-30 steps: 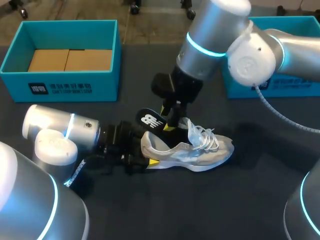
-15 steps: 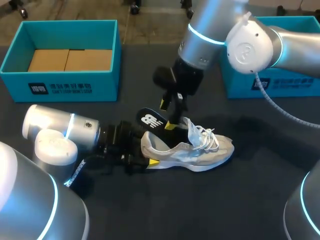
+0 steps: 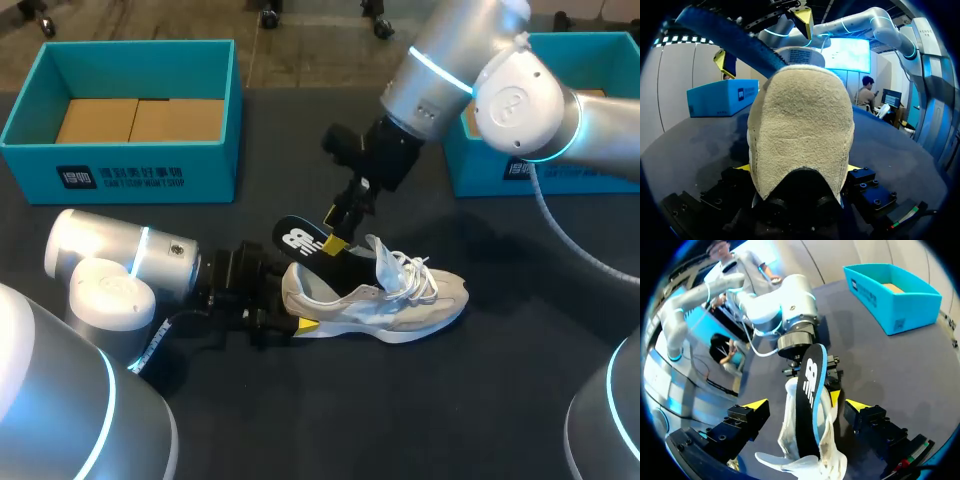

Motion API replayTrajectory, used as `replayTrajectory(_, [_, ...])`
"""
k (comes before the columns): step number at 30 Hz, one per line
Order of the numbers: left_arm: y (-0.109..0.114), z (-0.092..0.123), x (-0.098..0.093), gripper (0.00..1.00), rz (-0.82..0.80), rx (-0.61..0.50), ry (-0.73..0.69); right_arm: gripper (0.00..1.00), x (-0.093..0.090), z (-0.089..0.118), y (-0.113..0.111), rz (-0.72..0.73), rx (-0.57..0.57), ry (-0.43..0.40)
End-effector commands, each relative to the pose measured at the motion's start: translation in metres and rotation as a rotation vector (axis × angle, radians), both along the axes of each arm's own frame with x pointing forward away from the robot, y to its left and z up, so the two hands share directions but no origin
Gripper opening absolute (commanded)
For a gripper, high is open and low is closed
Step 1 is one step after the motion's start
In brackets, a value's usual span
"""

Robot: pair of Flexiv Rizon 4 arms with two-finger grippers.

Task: Take the shoe out of the shoebox, open the shoe tongue, remove and reinsert the insole, then place the shoe into the shoebox

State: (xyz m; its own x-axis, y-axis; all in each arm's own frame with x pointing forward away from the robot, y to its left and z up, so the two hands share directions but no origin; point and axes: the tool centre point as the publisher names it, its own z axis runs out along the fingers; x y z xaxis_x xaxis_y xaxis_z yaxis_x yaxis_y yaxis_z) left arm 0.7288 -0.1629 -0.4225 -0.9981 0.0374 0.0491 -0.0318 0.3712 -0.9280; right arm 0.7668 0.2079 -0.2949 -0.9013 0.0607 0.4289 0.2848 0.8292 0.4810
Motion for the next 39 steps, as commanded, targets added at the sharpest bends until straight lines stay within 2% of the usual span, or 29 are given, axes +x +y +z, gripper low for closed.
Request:
replayTrajectory(1, [0.000, 0.000, 0.000, 0.00, 0.001, 0.002, 0.000, 1.00, -0.004, -0.003, 0.002, -0.022, 0.031, 0.020])
replayTrajectory(4, [0.000, 0.000, 0.000, 0.00, 0.001, 0.002, 0.000, 1.00, -0.005, -0.005, 0.007, -0.024, 0.045, 0.038])
replayTrajectory(7, [0.000, 0.000, 0.000, 0.00, 0.001, 0.002, 0.000, 0.96, -0.006, -0.006, 0.012, -0.019, 0.037, 0.068])
replayTrajectory(10, [0.000, 0.000, 0.000, 0.00, 0.001, 0.002, 0.000, 0.69, -0.012, -0.010, 0.011, -0.034, 0.036, 0.083])
replayTrajectory(17, [0.000, 0.000, 0.000, 0.00, 0.001, 0.002, 0.000, 0.67, -0.019, -0.016, 0.010, -0.039, 0.047, 0.127])
replayTrajectory(23, [0.000, 0.000, 0.000, 0.00, 0.001, 0.002, 0.000, 0.53, -0.016, -0.028, 0.016, -0.010, 0.073, 0.165])
replayTrajectory(27, [0.000, 0.000, 0.000, 0.00, 0.001, 0.002, 0.000, 0.49, -0.013, -0.029, 0.018, 0.000, 0.077, 0.176])
replayTrajectory(32, [0.000, 0.000, 0.000, 0.00, 0.001, 0.002, 0.000, 0.33, -0.010, -0.031, 0.021, 0.012, 0.085, 0.181])
replayTrajectory(36, [0.000, 0.000, 0.000, 0.00, 0.001, 0.002, 0.000, 0.00, -0.007, -0.029, 0.023, 0.023, 0.091, 0.182])
replayTrajectory(39, [0.000, 0.000, 0.000, 0.00, 0.001, 0.002, 0.000, 0.00, -0.005, -0.027, 0.024, 0.024, 0.106, 0.166])
